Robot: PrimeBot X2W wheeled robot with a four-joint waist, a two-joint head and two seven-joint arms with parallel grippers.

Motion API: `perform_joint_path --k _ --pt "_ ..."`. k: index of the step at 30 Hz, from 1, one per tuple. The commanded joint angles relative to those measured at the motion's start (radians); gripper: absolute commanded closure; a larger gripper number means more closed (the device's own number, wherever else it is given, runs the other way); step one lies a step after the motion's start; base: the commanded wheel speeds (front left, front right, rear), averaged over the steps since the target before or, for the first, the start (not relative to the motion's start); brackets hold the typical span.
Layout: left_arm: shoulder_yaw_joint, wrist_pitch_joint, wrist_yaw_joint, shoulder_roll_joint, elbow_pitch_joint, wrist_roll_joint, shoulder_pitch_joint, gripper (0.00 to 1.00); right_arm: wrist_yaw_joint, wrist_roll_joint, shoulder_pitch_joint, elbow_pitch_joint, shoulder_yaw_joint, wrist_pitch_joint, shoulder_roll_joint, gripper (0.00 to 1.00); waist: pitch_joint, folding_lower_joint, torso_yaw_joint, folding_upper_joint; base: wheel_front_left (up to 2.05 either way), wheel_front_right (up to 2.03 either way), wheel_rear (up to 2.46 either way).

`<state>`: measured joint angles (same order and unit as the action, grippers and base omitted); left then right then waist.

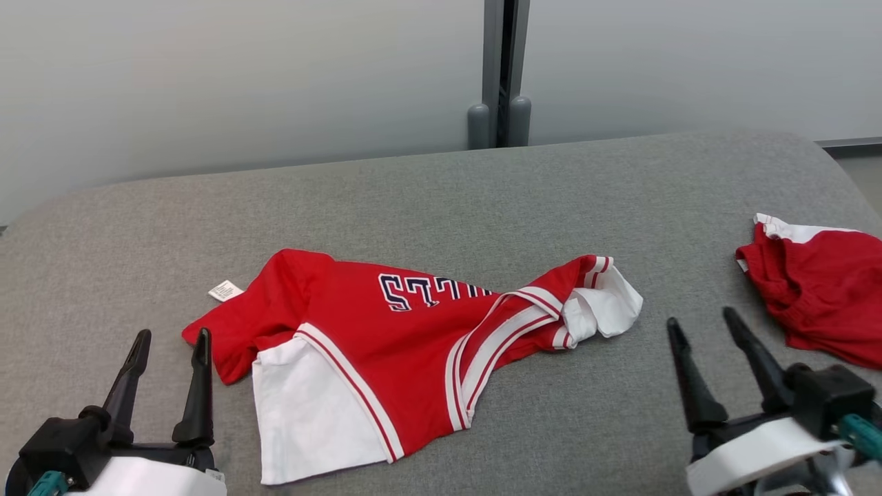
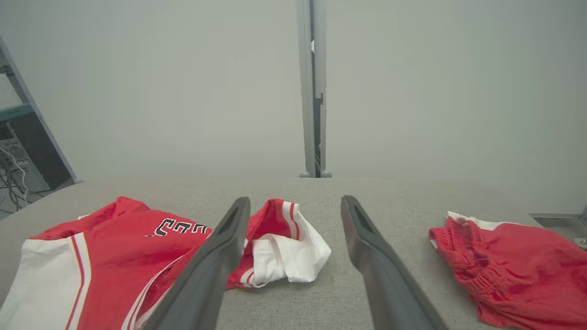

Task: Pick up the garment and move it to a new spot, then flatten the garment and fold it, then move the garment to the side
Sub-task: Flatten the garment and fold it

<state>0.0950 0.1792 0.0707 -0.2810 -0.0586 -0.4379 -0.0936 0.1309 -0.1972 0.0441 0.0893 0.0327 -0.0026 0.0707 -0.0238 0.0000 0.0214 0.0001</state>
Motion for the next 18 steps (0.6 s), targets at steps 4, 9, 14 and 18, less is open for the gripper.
perform_joint_path --k 4,9,14,18 --pt "0.004 0.003 -0.002 -0.007 -0.016 0.005 0.037 0.0 0.0 -0.003 -0.076 -0.018 0.212 0.05 0.065 0.0 -0.04 0.0 -0.06 -0.0001 0.0 0.0 0.0" --pt "0.021 0.019 -0.018 0.006 -0.007 -0.001 0.086 0.0 0.0 -0.015 -0.187 -0.101 0.456 0.108 0.114 0.0 -0.106 0.0 -0.151 -0.0001 0.0 0.0 0.0" --pt "0.041 0.043 -0.043 0.029 0.03 -0.006 0.146 0.0 0.0 -0.06 -0.315 -0.213 0.663 0.123 0.143 0.0 -0.173 0.0 -0.237 -0.0001 0.0 0.0 0.0" --pt "0.047 0.058 -0.055 0.045 0.057 -0.01 0.18 0.0 0.0 -0.091 -0.396 -0.285 0.76 0.12 0.151 0.0 -0.201 0.0 -0.279 -0.0001 0.0 0.0 0.0"
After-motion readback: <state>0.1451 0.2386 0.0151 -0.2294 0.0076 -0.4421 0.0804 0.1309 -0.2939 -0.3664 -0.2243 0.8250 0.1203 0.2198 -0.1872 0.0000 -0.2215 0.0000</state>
